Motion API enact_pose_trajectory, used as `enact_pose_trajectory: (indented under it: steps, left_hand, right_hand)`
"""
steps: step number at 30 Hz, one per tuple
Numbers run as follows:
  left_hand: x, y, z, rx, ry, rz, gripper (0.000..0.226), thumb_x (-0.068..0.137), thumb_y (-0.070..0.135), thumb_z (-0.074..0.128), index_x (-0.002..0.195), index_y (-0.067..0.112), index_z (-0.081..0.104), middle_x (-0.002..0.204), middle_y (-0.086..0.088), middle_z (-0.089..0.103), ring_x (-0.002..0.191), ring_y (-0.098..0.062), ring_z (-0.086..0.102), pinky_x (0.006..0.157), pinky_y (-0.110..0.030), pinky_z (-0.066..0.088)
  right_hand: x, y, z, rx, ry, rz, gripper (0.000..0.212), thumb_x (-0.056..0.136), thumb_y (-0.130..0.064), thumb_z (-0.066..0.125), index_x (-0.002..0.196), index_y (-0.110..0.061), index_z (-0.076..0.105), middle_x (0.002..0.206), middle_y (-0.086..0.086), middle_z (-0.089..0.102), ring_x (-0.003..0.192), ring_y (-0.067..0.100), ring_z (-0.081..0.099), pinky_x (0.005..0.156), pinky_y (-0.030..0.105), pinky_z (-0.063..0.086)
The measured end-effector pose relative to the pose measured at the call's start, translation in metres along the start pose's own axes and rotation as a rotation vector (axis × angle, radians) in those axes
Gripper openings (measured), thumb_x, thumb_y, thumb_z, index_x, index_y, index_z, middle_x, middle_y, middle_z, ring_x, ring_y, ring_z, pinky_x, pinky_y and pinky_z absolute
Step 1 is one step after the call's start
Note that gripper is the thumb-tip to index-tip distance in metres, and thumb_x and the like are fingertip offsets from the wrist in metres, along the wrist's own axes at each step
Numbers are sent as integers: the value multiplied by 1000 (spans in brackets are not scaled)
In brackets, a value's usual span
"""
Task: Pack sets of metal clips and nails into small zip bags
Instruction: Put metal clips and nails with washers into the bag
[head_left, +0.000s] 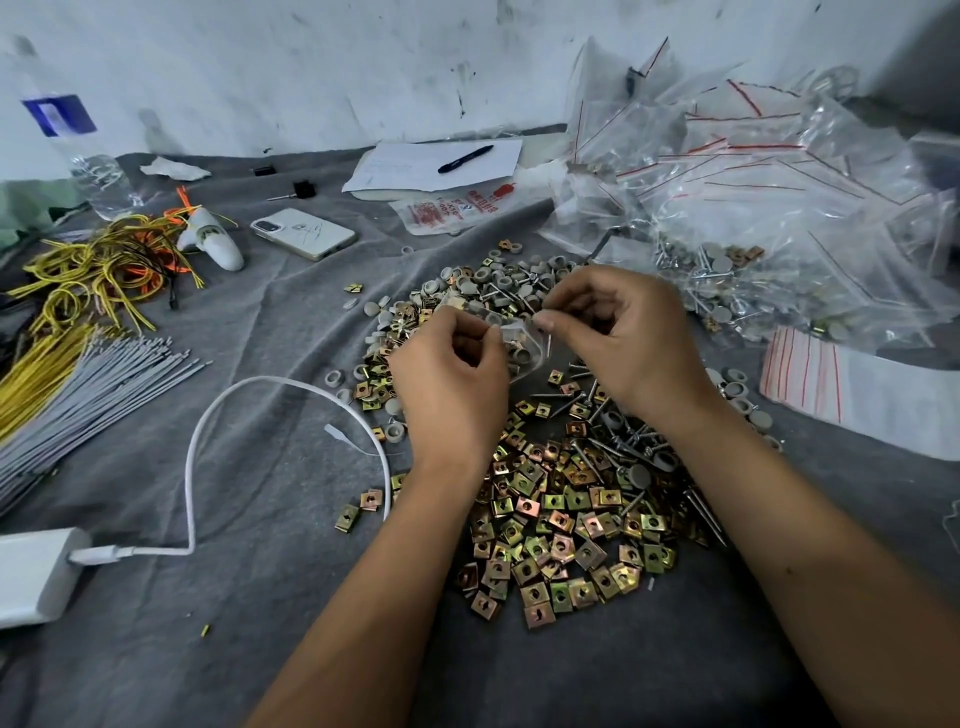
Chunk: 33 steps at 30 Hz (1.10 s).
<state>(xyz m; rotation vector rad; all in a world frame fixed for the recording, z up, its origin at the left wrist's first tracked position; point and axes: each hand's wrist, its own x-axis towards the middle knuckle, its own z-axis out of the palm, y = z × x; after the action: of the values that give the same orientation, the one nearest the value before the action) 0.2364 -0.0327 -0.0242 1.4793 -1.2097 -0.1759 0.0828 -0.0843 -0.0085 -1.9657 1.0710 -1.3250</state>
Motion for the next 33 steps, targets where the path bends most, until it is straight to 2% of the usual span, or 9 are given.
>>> enact_pose_trajectory:
  steps: [3, 8, 14, 21, 25, 29, 31, 33]
  left_hand:
    - [0, 0, 0, -2, 13, -3, 15, 90, 11, 74, 78, 18, 68, 65, 13, 62, 60, -5, 59, 52, -11, 39]
    - [0, 0, 0, 3, 27, -13, 14, 90, 12, 74, 78, 19, 69, 64, 14, 62, 60, -4, 59, 52, -11, 39]
    - [0, 0, 0, 10, 21, 4, 15, 89, 12, 75, 78, 20, 68, 64, 14, 62, 61, -4, 60, 52, -11, 39]
    - [0, 0, 1, -17, 20, 7, 17, 89, 12, 74, 78, 23, 67, 63, 14, 62, 59, -1, 59, 51, -12, 40]
    - [1, -2, 1, -10, 26, 6, 17, 89, 13, 75, 78, 23, 67, 63, 14, 61, 59, -2, 58, 52, -12, 39]
    - [1, -2, 1, -2, 36, -7, 19, 89, 14, 75, 77, 25, 66, 63, 14, 60, 58, -3, 56, 52, -14, 39]
    - [1, -2, 0, 3, 40, -12, 21, 90, 15, 75, 76, 27, 65, 63, 14, 61, 58, -4, 56, 52, -18, 42]
    - [1, -2, -1, -5, 43, -22, 21, 90, 15, 75, 76, 27, 65, 64, 13, 61, 59, -4, 57, 53, -18, 43]
  right_hand:
    - [1, 1, -2, 28, 40, 8, 11, 84, -19, 84, 87, -22, 74, 80, -6, 75, 73, 11, 72, 68, 29, 62]
    - [1, 0, -2, 59, 52, 14, 11, 85, -19, 83, 85, -25, 74, 80, -7, 75, 72, 9, 72, 64, 23, 58]
    - [-2, -1, 2, 34, 20, 10, 10, 84, -15, 83, 86, -17, 74, 76, -6, 74, 64, 8, 70, 58, 23, 56]
    - [-5, -4, 7, -58, -51, -43, 6, 84, -17, 84, 87, -17, 79, 76, -11, 75, 68, 4, 72, 64, 27, 61]
    - [-2, -1, 0, -83, -16, 6, 8, 84, -20, 84, 91, -22, 80, 82, -12, 76, 74, 2, 73, 67, 28, 62]
    - [2, 2, -6, -128, 35, -9, 7, 84, -24, 84, 90, -24, 80, 82, -15, 74, 74, 2, 71, 67, 22, 59]
    - [2, 4, -10, -172, -12, -41, 7, 84, -26, 84, 89, -26, 79, 80, -17, 73, 74, 0, 68, 65, 15, 52]
    - [2, 7, -14, -251, -145, -80, 8, 83, -29, 84, 89, -28, 79, 80, -19, 71, 76, -1, 66, 64, 12, 46]
